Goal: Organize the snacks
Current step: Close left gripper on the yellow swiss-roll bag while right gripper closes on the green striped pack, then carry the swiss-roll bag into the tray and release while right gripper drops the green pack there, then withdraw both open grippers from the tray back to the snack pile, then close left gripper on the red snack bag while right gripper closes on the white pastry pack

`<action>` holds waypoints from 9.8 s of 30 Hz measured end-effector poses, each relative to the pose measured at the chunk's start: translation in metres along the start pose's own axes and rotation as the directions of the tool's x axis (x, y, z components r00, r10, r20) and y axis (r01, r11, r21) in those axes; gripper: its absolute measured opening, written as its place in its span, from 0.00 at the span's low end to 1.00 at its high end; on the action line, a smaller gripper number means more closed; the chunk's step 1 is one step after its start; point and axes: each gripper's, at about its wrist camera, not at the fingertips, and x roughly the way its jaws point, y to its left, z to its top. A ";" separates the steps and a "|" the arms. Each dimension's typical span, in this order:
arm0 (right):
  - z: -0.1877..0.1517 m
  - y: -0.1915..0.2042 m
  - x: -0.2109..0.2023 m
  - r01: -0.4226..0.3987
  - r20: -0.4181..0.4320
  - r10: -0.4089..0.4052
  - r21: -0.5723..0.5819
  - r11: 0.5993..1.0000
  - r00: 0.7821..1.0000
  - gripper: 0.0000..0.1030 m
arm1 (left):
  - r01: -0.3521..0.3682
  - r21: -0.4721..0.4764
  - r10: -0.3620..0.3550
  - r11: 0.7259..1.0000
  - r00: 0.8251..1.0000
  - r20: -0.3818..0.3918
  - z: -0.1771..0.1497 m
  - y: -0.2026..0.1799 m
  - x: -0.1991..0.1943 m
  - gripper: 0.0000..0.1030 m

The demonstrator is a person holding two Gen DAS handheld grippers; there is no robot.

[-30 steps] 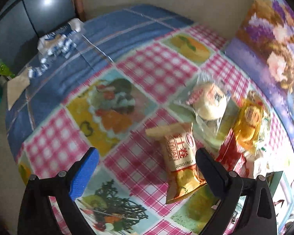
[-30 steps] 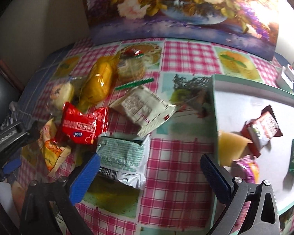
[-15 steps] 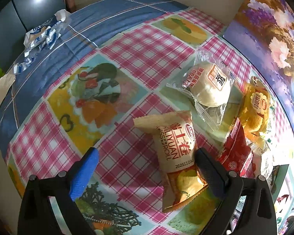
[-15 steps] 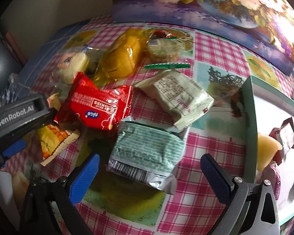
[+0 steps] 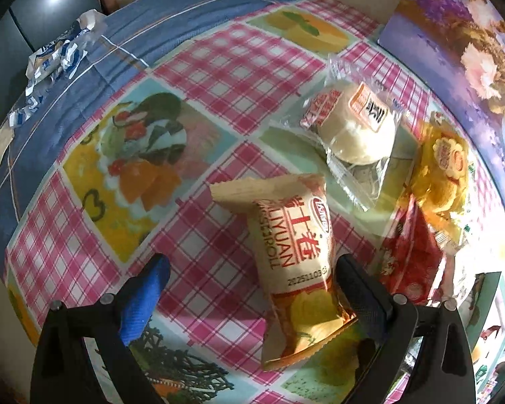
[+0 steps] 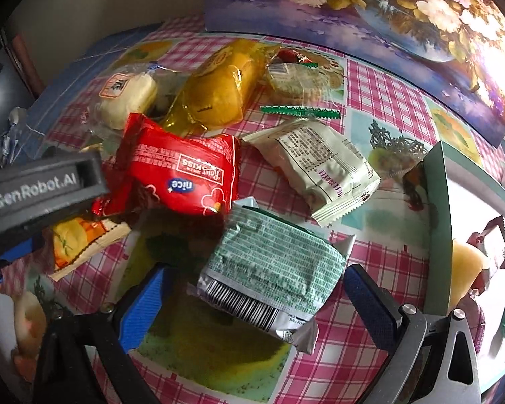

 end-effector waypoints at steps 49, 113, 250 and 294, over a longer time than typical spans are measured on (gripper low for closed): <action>0.010 -0.048 -0.040 -0.019 0.070 0.008 0.159 0.987 0.998 0.69 | 0.078 -0.003 -0.076 0.997 0.983 0.168 0.002 0.022 -0.085 0.37; -0.071 -0.335 -0.106 0.234 -0.048 -0.334 0.806 0.543 0.941 0.69 | 0.192 0.674 -0.325 0.713 0.943 0.076 -0.165 -0.261 -0.157 0.38; 0.024 -0.061 -0.010 -0.119 0.025 0.117 0.122 0.985 0.993 1.00 | 0.035 -0.193 -0.025 0.981 0.998 0.055 -0.001 -0.003 -0.044 0.94; 0.064 -0.056 0.013 -0.028 0.153 0.029 -0.004 1.000 0.988 0.71 | 0.227 -0.034 -0.228 0.973 0.973 -0.020 0.026 -0.065 -0.016 0.94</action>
